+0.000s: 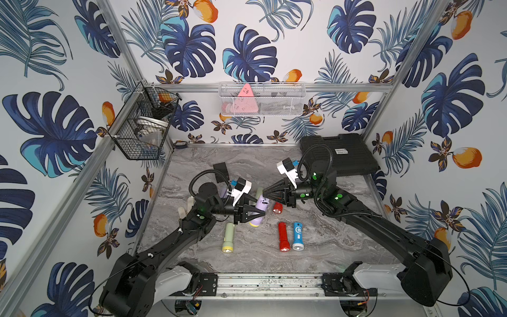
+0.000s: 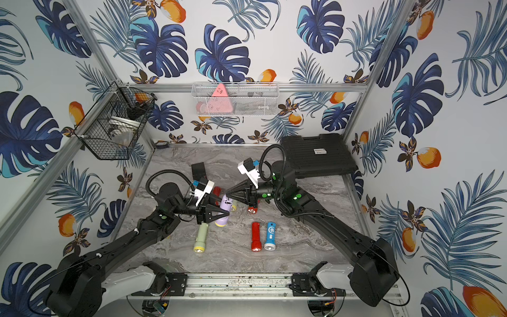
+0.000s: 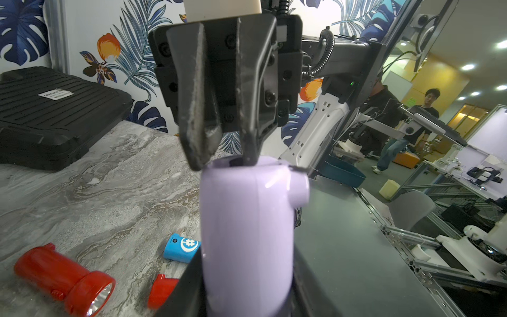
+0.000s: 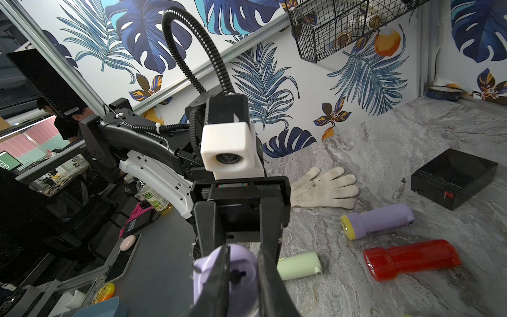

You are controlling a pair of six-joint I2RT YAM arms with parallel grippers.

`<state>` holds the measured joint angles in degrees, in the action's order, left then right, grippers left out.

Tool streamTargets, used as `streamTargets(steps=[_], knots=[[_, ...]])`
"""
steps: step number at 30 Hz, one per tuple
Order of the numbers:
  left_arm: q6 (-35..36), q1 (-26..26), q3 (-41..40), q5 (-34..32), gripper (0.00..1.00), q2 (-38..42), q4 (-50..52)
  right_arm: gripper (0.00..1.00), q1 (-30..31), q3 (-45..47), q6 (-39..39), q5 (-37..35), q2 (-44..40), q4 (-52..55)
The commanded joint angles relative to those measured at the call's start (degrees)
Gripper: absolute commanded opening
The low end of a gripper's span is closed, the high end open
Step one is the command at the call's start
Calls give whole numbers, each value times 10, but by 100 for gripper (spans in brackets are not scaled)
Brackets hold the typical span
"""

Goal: Close the plug at the bottom of the flashlight
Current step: Close the plug of the flashlight.

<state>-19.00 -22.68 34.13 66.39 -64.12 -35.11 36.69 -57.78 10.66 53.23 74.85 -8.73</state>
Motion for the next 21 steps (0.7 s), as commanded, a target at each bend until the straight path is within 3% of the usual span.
streamTargets(steps=[1,14,17,21], knots=[[72,-3,28,-28,0,20,-99,16,5,14,-26,-17,13,152],[70,-6,26,-31,0,30,-87,4,6,-4,-45,-56,-9,171],[77,-11,23,-34,0,34,-68,5,5,-13,-47,-82,-18,173],[107,-23,23,-41,0,44,-19,9,5,-27,-40,-170,-34,175]])
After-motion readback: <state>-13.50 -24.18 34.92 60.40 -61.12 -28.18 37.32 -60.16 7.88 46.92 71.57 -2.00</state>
